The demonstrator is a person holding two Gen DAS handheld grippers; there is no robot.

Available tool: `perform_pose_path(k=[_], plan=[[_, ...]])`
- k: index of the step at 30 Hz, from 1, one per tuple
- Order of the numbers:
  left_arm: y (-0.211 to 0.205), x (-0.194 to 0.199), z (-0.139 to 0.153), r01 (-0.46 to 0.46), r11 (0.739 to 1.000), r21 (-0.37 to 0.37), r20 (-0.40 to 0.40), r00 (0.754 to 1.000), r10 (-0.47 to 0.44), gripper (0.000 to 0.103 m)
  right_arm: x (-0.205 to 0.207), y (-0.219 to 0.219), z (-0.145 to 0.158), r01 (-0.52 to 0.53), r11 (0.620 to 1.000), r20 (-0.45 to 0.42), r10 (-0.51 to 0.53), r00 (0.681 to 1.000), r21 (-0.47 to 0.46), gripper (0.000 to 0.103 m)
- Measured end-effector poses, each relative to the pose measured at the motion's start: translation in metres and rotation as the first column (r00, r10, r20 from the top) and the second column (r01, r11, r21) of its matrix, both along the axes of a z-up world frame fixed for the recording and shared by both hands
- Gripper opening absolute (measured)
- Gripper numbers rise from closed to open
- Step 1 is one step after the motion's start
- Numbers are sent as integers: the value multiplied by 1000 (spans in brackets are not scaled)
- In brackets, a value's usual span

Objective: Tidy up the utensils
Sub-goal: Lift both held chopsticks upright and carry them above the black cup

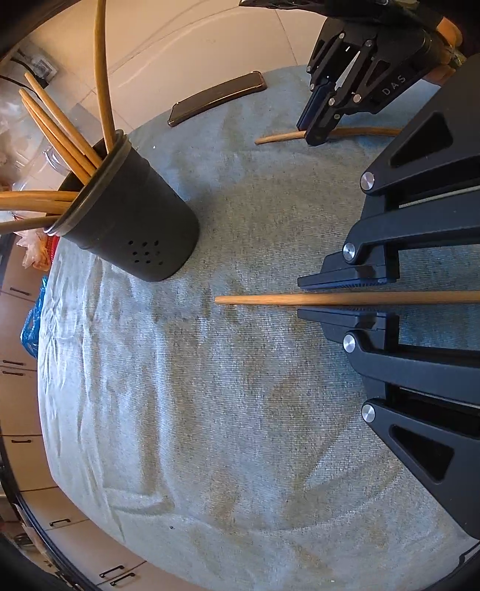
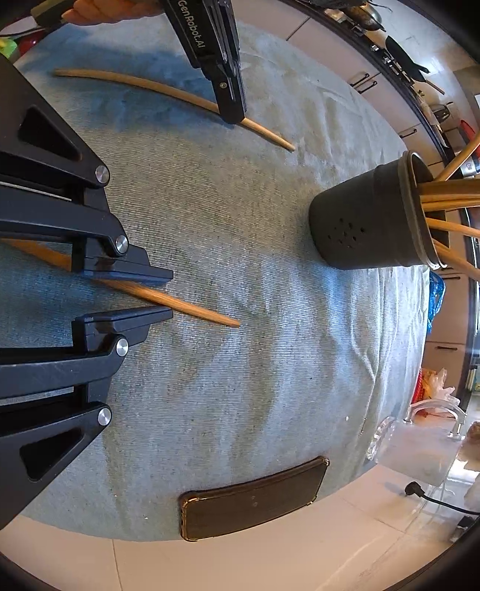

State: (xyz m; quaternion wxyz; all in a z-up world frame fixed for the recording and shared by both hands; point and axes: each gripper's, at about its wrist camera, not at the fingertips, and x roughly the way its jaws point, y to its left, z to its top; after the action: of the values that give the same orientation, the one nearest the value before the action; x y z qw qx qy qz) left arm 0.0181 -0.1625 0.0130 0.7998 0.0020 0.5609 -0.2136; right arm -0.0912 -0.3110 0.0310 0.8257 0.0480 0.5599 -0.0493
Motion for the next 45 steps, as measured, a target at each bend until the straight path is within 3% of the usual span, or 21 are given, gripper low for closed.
perform_pose_path(k=[4,8,14,20,28,45], plan=[[2,-8,2,7,1000,5,34,999,-7,6,-2,3,0,10,1000,39,-10,999,4,10],[11,-18,12,-22,1000,-1,72,997,22,6,-7,-3,4,25,997,90,-31,995,74,7],[24,-49,49,-26,999,-18,179,983,29,6,-28,2,40,12,996,238,-33,971,90,7],[33,-73,81,-25,999,-42,259,965,36,6,-49,9,67,11,997,330,-37,943,79,7],[31,-100,112,-15,1000,-26,358,933,24,6,-77,11,98,1,997,415,-32,909,75,7],[40,-141,146,-10,999,-31,464,886,24,6,-117,20,137,-9,998,531,-23,847,57,7]])
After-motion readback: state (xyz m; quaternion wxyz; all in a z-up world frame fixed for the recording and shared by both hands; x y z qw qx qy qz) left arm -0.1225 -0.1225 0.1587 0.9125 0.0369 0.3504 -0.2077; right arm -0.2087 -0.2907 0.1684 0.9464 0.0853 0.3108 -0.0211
